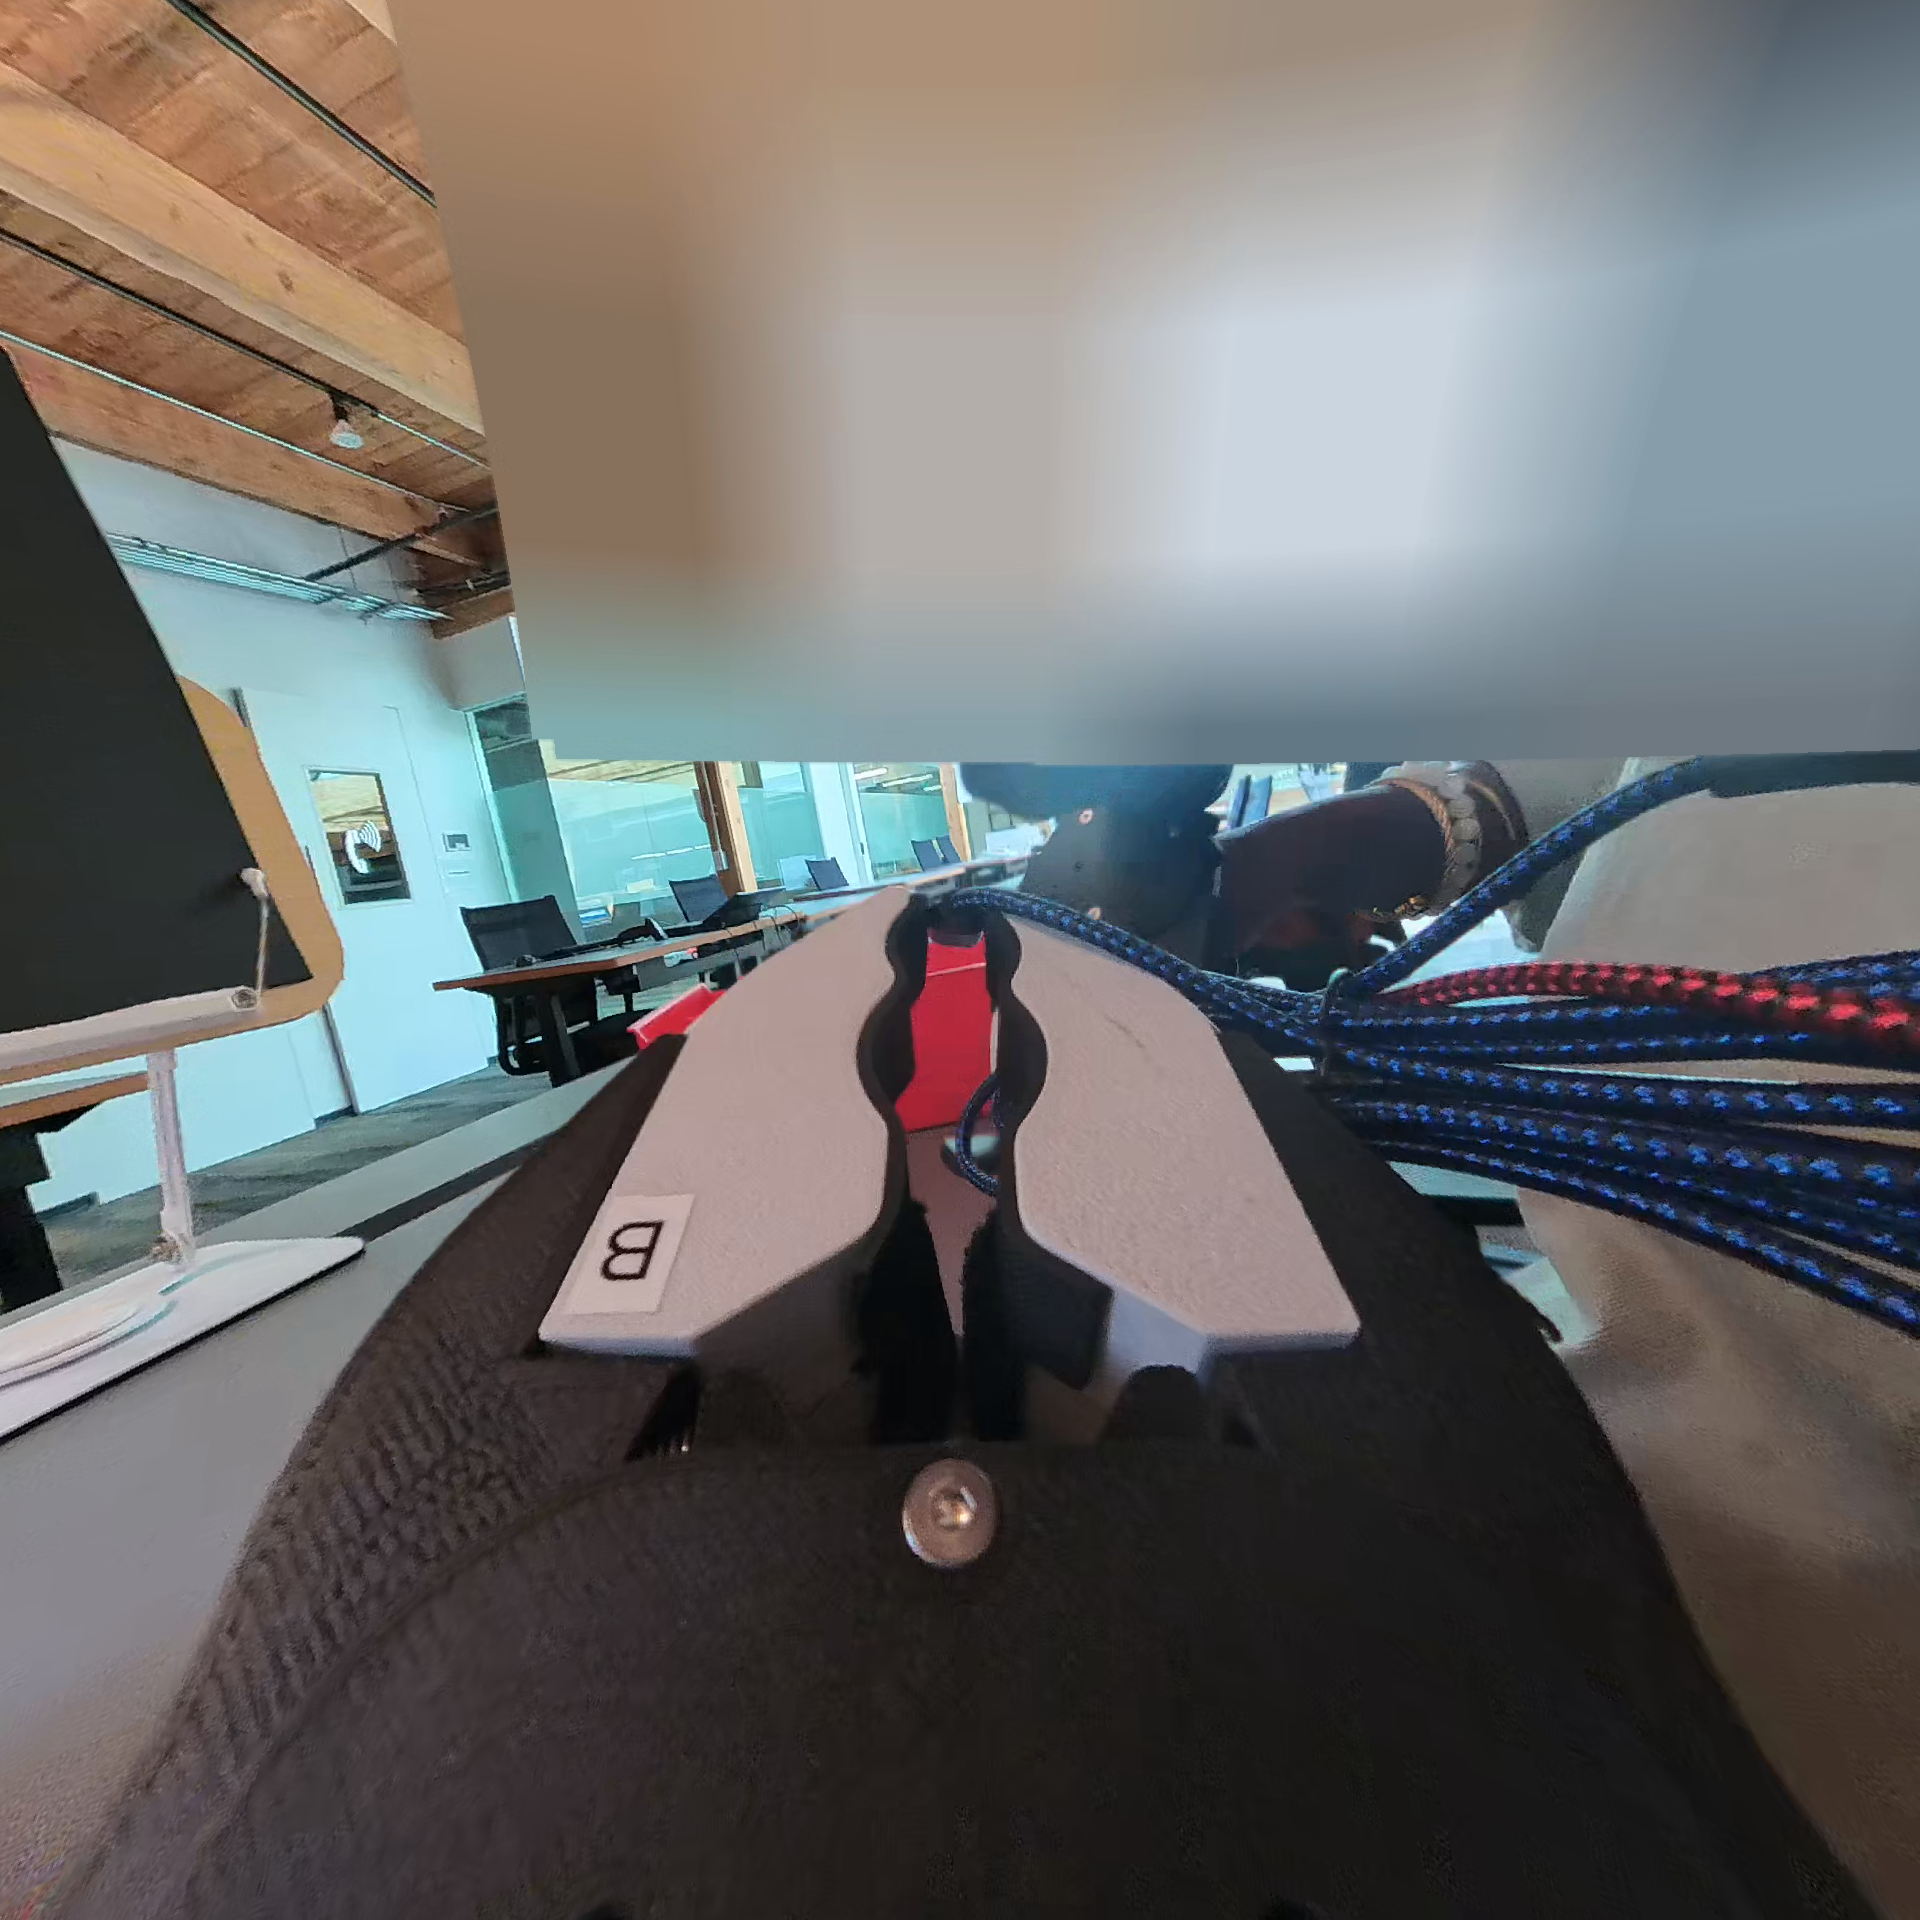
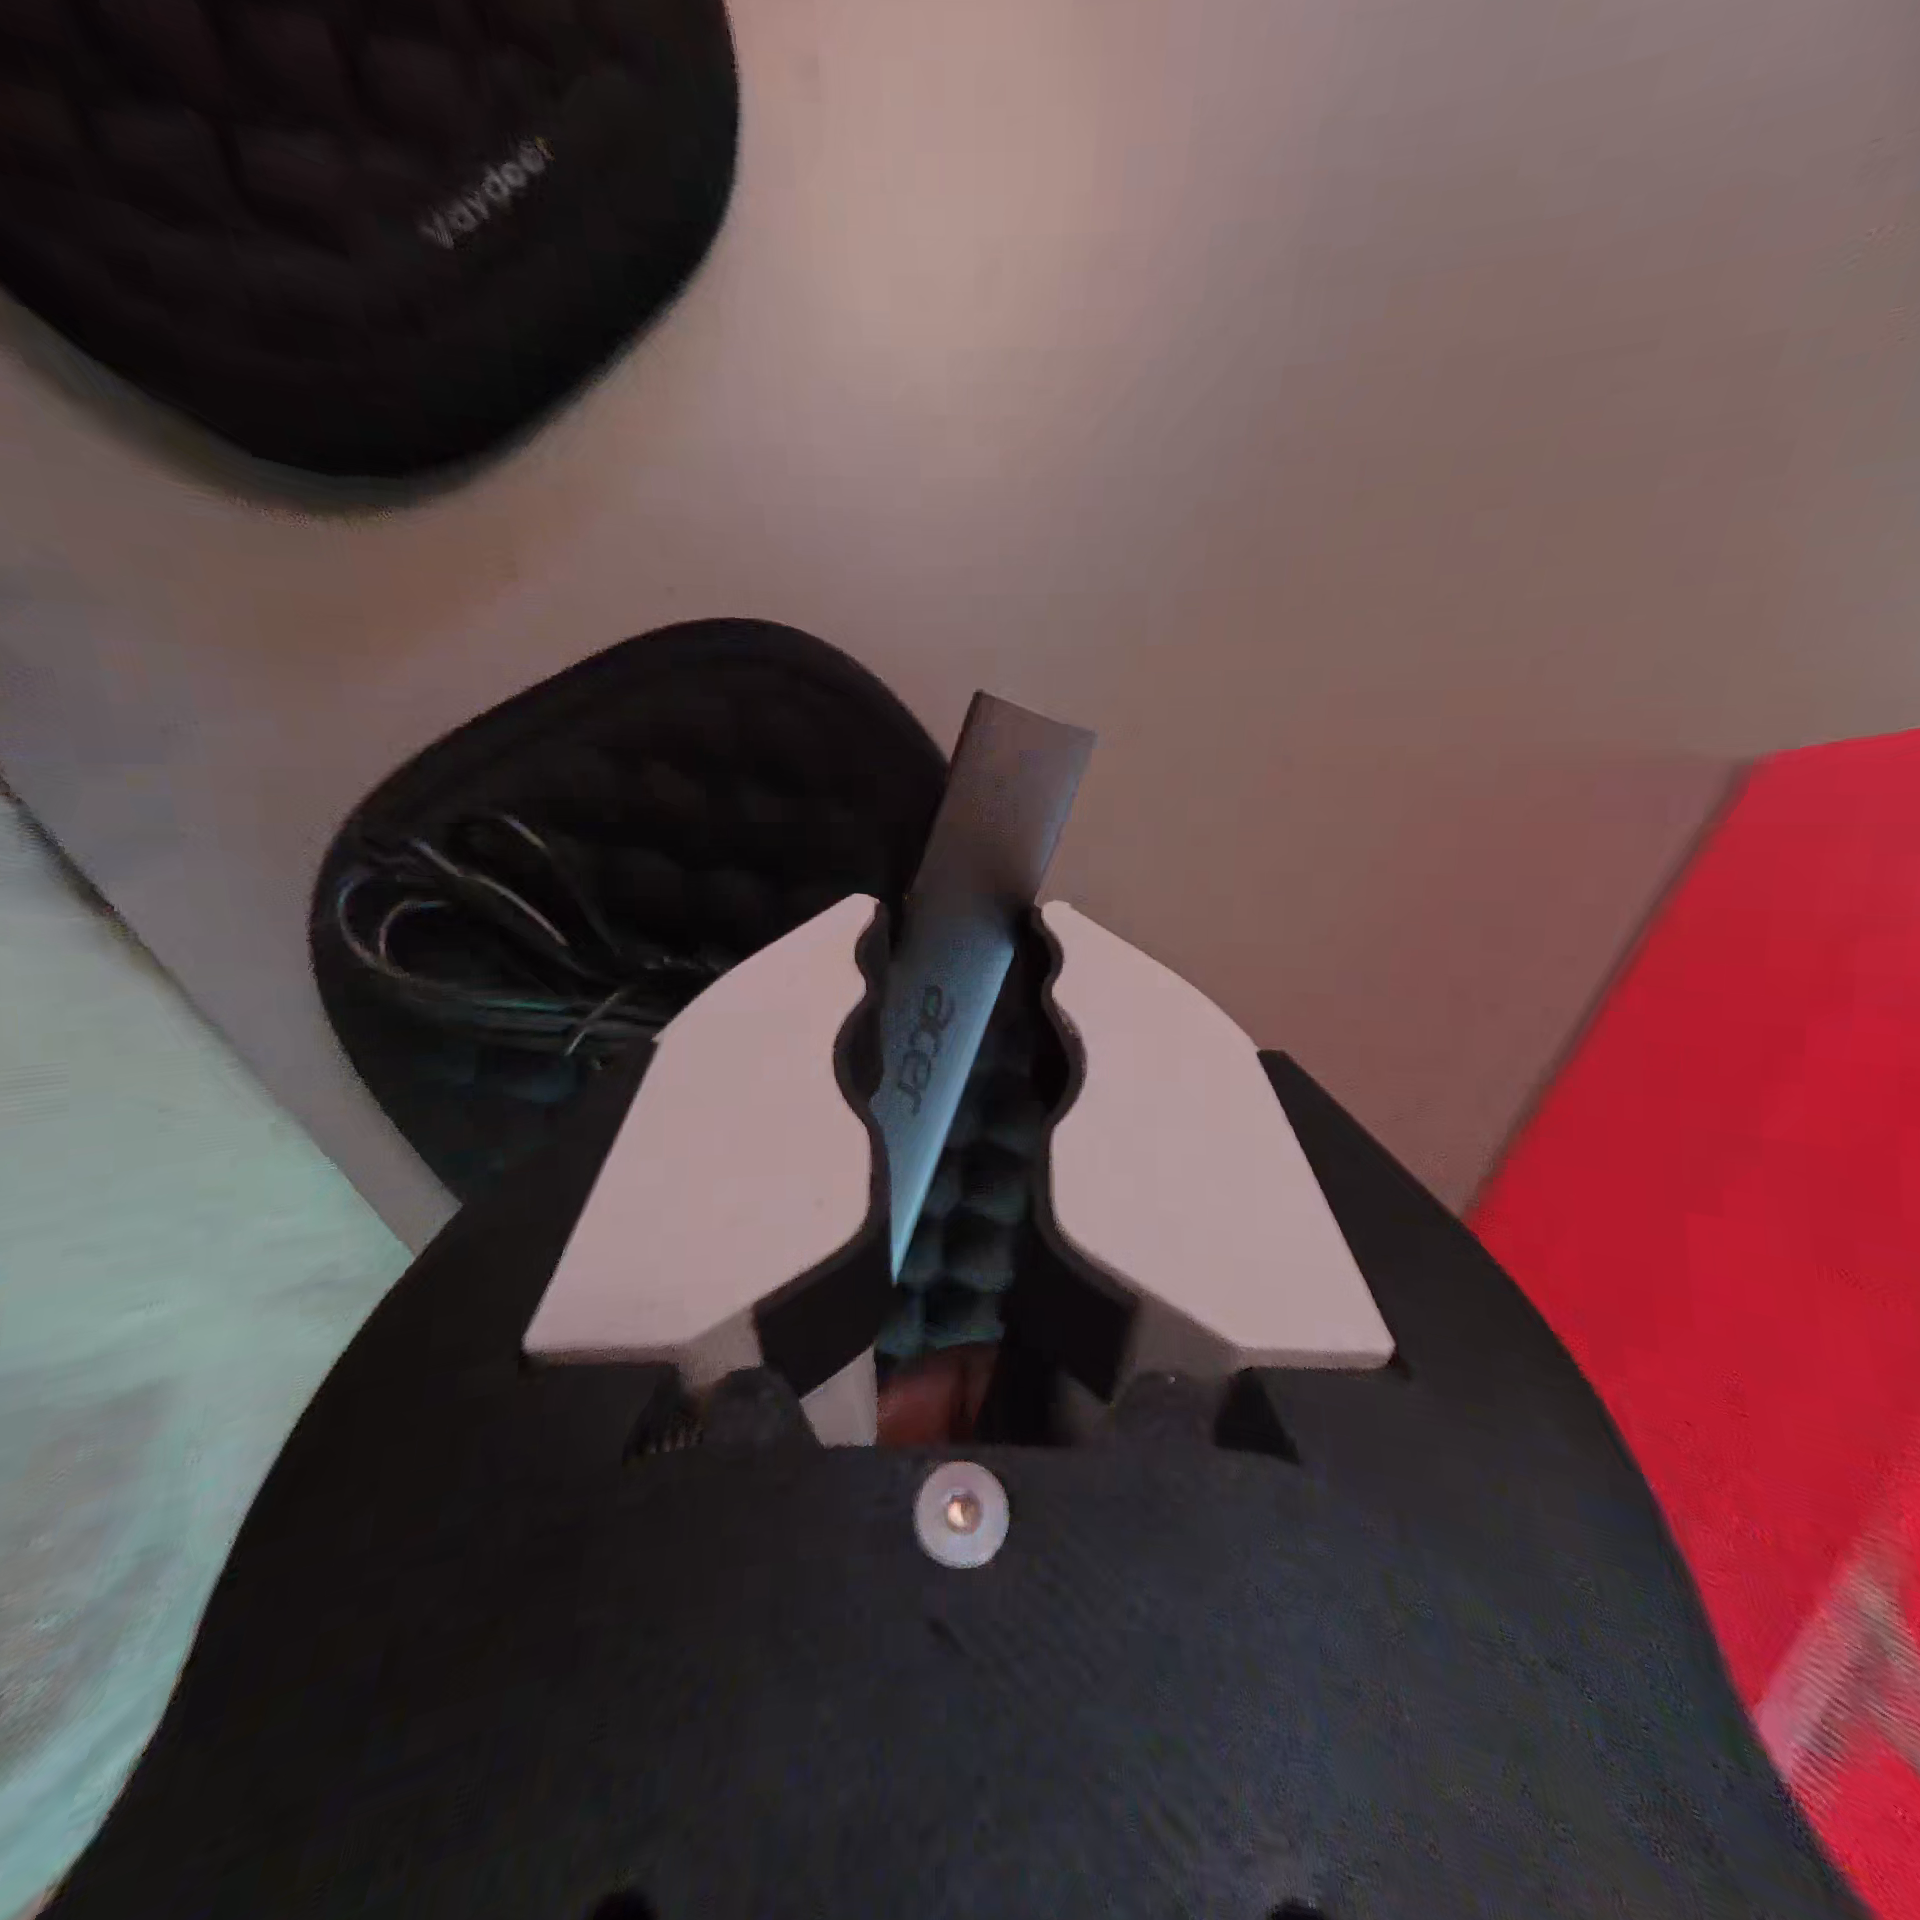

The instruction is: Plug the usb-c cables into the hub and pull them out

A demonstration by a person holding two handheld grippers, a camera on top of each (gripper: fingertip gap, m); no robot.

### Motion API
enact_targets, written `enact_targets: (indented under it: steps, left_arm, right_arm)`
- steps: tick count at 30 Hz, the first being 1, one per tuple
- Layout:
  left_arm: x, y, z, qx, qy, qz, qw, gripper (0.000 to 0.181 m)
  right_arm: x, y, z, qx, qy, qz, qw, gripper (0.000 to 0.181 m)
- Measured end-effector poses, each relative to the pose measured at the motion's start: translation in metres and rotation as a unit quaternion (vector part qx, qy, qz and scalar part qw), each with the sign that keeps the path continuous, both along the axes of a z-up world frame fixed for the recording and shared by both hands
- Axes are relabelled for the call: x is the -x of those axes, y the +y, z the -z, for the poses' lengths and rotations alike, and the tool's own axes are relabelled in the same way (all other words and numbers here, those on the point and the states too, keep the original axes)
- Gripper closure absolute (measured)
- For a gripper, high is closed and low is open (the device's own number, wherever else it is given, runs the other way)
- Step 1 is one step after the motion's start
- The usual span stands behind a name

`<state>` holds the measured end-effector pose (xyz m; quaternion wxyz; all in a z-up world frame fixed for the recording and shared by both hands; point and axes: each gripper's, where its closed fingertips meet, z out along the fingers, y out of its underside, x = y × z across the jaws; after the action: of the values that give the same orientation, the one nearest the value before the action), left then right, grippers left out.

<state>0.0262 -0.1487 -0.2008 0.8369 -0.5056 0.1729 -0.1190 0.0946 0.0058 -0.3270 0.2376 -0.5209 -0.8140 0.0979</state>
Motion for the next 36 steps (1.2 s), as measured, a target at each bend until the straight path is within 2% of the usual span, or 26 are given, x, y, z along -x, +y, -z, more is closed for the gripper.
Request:
enact_targets:
  steps: [4, 6, 8, 11, 16, 20, 24, 28, 31, 33, 36]
  left_arm:
    - [-0.006, 0.006, 0.006, 0.018, 0.011, 0.004, 1.000, 0.173]
    - [-0.007, 0.007, 0.006, 0.022, 0.009, 0.009, 1.000, 0.173]
    - [-0.006, 0.007, 0.006, 0.024, 0.005, 0.013, 1.000, 0.173]
    - [-0.005, 0.007, 0.006, 0.025, 0.000, 0.019, 1.000, 0.173]
    - [-0.005, 0.007, 0.007, 0.029, -0.009, 0.034, 0.999, 0.173]
    - [-0.007, 0.007, 0.008, 0.033, -0.013, 0.044, 0.998, 0.173]
    - [-0.007, 0.007, 0.008, 0.033, -0.011, 0.044, 0.998, 0.173]
    - [-0.007, 0.008, 0.008, 0.034, -0.014, 0.049, 0.998, 0.173]
    - [-0.006, 0.009, 0.009, 0.036, -0.016, 0.047, 0.998, 0.173]
    - [-0.005, 0.009, 0.009, 0.036, -0.020, 0.046, 0.998, 0.173]
    - [-0.004, 0.010, 0.010, 0.040, -0.024, 0.048, 0.998, 0.173]
  right_arm:
    - [0.004, -0.005, 0.011, 0.158, -0.001, 0.020, 0.987, 0.159]
    - [0.003, 0.000, 0.009, 0.236, -0.023, 0.041, 0.971, 0.146]
    - [0.005, 0.007, 0.003, 0.314, -0.035, 0.066, 0.946, 0.145]
    - [-0.001, 0.007, 0.002, 0.413, -0.103, 0.093, 0.900, 0.145]
    - [-0.005, -0.004, 0.006, 0.466, -0.182, 0.098, 0.860, 0.145]
    - [-0.004, -0.013, 0.014, 0.496, -0.228, 0.096, 0.832, 0.162]
    - [-0.004, -0.015, 0.015, 0.510, -0.251, 0.087, 0.818, 0.164]
    - [-0.001, -0.023, 0.014, 0.518, -0.239, 0.068, 0.818, 0.167]
    - [0.013, -0.027, -0.001, 0.526, -0.166, 0.051, 0.833, 0.170]
    - [0.025, -0.024, -0.023, 0.490, -0.089, 0.017, 0.867, 0.171]
    - [0.027, -0.016, -0.060, 0.317, -0.008, -0.070, 0.946, 0.173]
